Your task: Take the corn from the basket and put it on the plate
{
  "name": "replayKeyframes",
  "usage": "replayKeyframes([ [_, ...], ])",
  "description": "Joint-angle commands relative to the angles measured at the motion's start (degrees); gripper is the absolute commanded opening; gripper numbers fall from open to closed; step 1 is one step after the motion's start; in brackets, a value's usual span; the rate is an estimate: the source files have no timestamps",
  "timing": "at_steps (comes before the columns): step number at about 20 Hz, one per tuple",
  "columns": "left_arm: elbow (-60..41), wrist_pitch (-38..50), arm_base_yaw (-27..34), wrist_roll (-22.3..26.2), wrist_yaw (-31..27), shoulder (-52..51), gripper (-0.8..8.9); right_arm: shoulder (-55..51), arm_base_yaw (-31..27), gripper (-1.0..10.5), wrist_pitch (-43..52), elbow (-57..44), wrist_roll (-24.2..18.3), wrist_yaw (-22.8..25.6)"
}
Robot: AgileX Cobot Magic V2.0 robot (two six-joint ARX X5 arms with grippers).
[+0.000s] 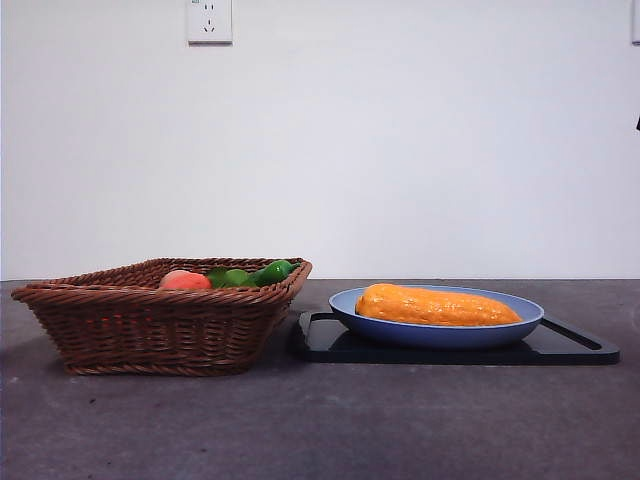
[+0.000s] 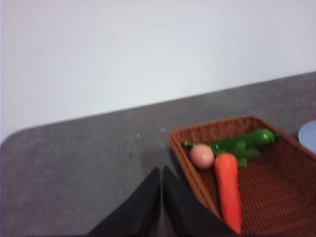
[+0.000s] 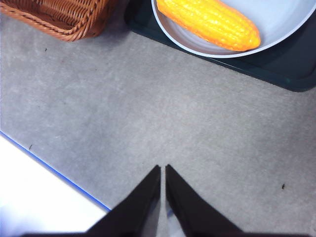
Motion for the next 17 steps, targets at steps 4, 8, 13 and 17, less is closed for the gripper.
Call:
replayKeyframes([
  [4, -8.00, 0.46, 0.48, -2.23, -0.31, -6.64, 0.06, 0.17, 0.24, 0.0, 0.39, 0.48, 0.50, 0.00],
  [8, -10.08, -5.92, 0.48, -2.73, -0.33, -10.99, 0.06, 0.17, 0.24, 0.0, 0.39, 0.48, 0.50, 0.02],
  [13, -10.14, -12.98, 0.68, -3.28, -0.33, -12.22, 0.06, 0.17, 0.24, 0.0, 0.39, 0.48, 0.50, 0.02],
  [17, -10.16, -14.25, 0.68, -5.62, -0.33, -12.22, 0.06, 0.17, 0.24, 0.0, 0.39, 0.48, 0.52, 0.02],
])
